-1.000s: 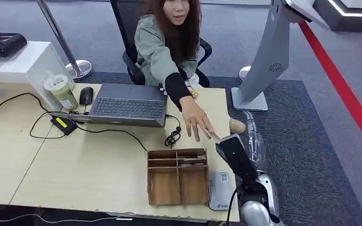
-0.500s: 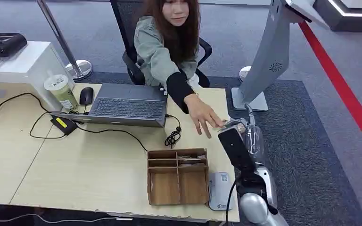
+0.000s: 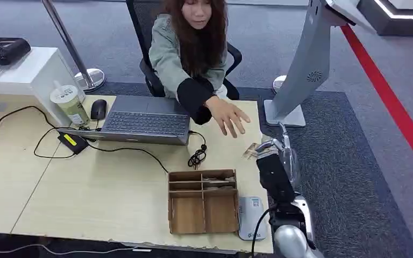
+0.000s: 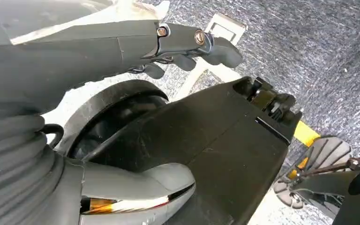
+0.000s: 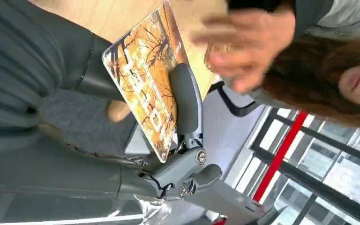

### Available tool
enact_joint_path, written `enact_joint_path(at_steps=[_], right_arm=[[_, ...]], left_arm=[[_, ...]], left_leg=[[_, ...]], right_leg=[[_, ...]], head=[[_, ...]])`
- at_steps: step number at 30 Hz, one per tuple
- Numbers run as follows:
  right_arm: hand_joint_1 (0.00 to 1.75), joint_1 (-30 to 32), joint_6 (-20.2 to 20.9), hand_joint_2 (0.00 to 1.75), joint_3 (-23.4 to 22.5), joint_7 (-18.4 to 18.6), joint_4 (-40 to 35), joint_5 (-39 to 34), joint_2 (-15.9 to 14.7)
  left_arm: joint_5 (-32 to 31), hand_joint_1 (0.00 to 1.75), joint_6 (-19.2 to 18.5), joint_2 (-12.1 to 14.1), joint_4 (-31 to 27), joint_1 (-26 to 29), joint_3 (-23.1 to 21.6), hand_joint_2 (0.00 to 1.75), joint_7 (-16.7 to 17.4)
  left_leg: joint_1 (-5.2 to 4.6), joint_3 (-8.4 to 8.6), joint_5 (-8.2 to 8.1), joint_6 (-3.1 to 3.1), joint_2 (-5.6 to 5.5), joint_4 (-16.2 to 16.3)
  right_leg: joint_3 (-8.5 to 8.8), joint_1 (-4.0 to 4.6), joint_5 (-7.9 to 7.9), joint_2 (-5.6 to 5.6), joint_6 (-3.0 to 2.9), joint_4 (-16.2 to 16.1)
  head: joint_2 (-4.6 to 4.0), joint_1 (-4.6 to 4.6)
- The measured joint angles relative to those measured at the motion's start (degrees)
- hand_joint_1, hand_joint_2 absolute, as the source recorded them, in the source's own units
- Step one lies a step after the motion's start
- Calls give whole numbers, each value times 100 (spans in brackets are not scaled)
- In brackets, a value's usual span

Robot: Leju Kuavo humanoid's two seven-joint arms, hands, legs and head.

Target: Pass the card to the sensor for recognition and then transmit it.

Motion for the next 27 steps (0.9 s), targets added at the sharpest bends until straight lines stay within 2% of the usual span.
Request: enact_joint_path(at_steps=[6,11,18,27], right_arm=[[175,800,-395,175,-20,-907,-480,-704,0],[175,1550,-770,175,-101,-1419,-824,-947,2],[175,2250,-977,175,-243,-1495,-857,-923,9],[175,2372,-990,175,-293,-1664,-505,-1307,76]], left_arm=[[190,0,66,-20,0,28,98,175,91],[348,0,179,-59,0,54,175,175,133],[461,0,315,-120,0,81,293,175,155],[468,0,358,-160,4,93,391,175,136]], left_leg=[[0,0,-4,1,-1,-1],[-1,-1,-6,3,1,-1],[-1,-1,-5,3,1,-1],[0,0,-5,2,4,-1]], right_leg=[[-2,0,-2,0,0,0],[-1,0,-4,1,-1,-3],[-1,-1,-3,1,-2,-4],[-1,0,-3,2,-2,-3]], head=[[0,0],[0,-2],[0,0],[0,0]])
